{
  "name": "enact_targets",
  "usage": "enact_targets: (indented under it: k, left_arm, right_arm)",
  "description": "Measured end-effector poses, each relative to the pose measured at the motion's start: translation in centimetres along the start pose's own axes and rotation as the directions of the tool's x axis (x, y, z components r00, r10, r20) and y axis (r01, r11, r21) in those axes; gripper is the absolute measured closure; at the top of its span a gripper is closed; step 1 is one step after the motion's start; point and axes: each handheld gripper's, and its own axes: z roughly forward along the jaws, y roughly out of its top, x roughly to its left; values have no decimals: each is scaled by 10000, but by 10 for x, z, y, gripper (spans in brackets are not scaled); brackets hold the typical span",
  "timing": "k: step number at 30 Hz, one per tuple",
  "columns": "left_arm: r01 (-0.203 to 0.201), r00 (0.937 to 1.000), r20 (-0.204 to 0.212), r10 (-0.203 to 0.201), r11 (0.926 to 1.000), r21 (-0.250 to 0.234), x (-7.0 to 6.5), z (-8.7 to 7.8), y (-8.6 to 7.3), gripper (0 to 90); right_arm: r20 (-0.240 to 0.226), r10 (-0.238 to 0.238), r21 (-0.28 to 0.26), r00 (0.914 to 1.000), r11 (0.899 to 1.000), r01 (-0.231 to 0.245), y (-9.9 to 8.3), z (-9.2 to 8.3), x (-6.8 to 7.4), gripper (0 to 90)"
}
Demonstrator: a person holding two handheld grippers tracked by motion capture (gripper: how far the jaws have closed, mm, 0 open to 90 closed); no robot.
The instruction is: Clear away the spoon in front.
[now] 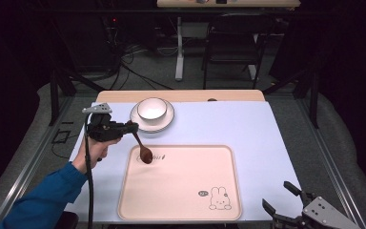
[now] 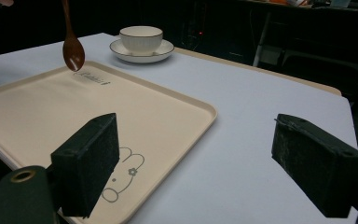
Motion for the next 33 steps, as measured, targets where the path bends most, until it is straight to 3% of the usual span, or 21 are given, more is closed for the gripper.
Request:
enact_targets:
  k: [10,18,22,26,33]
  left_arm:
    - [78,9987,506,-103,9988,492,-4,6,-11,843]
    - [51,9960,878,-154,9933,1157,-7,14,-19,843]
    - [335,9933,1054,-478,9904,1341,-4,17,-23,843]
    - [649,9922,961,-794,9873,1449,1,18,-22,841]
    - [870,9925,738,-976,9869,1355,6,25,-25,828]
  right_arm:
    - [4,1,3,10000,10000,-1,0,0,0,143]
    - [-11,16,13,10000,10000,-16,0,0,0,143]
    - [-8,8,15,10000,10000,-8,0,0,0,143]
    - [-6,27,23,10000,10000,-27,0,0,0,143]
    - [1,32,21,10000,10000,-32,0,0,0,143]
